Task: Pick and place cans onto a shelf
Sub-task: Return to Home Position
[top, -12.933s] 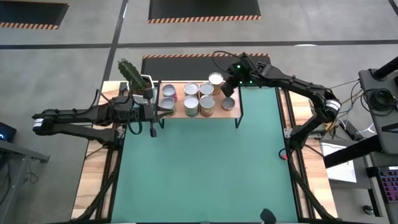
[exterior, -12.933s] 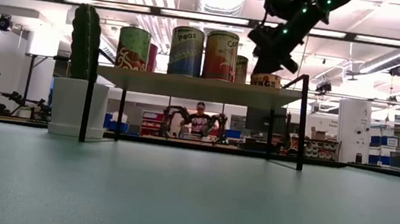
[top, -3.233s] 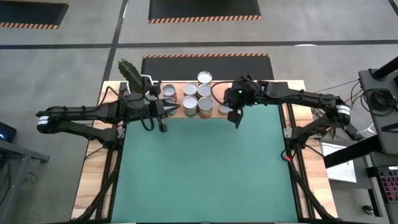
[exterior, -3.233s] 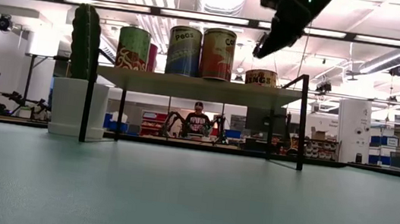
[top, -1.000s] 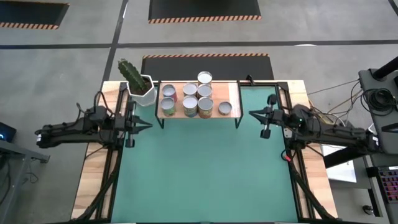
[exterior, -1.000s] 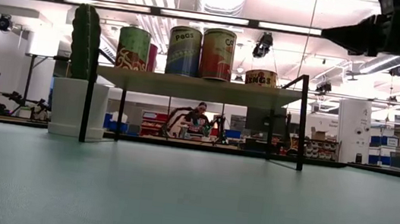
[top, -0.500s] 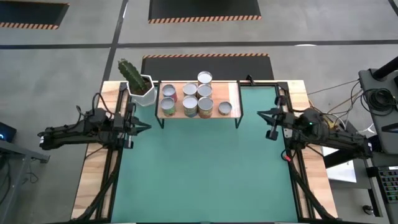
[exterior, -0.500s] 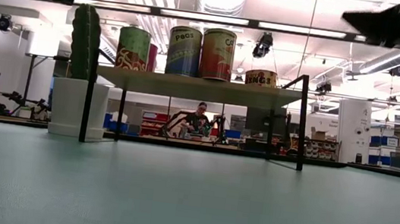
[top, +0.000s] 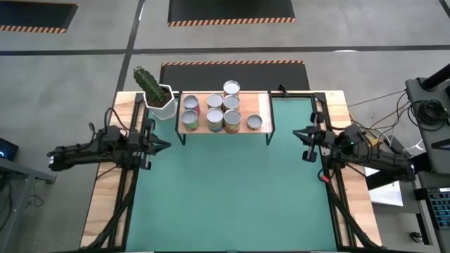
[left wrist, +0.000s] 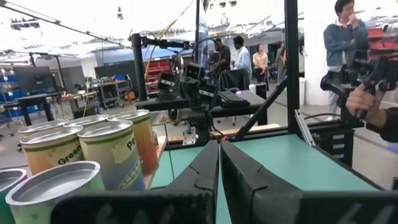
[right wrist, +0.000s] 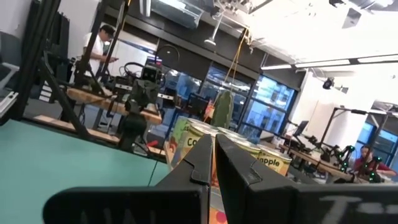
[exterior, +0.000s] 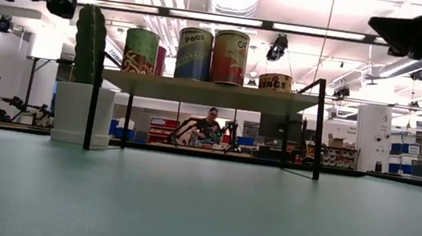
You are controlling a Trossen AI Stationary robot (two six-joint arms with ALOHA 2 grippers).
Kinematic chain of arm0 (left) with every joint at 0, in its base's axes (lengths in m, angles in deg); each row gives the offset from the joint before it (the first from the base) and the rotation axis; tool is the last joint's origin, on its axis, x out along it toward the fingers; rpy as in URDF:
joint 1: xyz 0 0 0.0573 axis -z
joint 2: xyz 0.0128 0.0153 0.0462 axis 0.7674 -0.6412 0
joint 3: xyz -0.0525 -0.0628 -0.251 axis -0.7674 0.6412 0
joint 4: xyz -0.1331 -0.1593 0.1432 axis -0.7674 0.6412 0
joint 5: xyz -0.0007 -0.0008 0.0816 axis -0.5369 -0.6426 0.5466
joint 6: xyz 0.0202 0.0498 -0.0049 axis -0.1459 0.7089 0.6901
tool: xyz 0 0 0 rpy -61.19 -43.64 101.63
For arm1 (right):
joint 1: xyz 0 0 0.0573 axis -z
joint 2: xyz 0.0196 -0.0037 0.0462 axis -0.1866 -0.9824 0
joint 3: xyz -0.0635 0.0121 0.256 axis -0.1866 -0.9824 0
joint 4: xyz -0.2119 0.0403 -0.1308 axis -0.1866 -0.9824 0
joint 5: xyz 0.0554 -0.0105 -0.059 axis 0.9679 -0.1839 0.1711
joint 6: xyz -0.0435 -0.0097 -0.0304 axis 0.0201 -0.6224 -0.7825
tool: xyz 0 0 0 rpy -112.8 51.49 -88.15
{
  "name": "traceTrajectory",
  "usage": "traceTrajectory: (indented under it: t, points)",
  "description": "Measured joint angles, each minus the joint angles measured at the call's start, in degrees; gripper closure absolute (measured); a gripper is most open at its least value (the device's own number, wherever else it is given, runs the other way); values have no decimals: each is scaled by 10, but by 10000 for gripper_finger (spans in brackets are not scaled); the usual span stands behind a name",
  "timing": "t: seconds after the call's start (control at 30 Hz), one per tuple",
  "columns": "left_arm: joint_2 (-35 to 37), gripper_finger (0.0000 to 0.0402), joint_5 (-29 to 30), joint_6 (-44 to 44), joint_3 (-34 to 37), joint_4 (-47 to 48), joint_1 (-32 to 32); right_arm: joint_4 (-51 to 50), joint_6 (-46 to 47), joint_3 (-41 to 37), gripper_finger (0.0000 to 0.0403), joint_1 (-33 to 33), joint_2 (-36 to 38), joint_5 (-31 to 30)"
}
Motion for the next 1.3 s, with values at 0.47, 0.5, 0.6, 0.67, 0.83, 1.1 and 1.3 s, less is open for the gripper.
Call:
traceTrajectory:
  t: [0.47, 0.5, 0.6, 0.67, 0.83, 1.1, 1.3]
  points:
    - [41, 402, 0, -8, 56, -38, 0, -26, 16, -44, 394, 0, 47, 1]
    - [42, 402, 0, -12, 61, -42, 0, -28, 15, -44, 394, 0, 47, 8]
    - [44, 402, 0, -21, 82, -60, 0, -31, 14, -44, 394, 0, 46, 16]
    - [44, 402, 0, -21, 102, -94, 0, -38, 13, -44, 394, 0, 46, 16]
    - [40, 402, 0, -26, 112, -127, 0, -53, 9, -45, 394, 0, 45, 17]
    - [40, 402, 13, -10, 112, -132, 0, -72, 22, -45, 394, 0, 40, 26]
    - [38, 402, 12, -22, 112, -111, 0, -93, 65, -45, 394, 0, 32, 25]
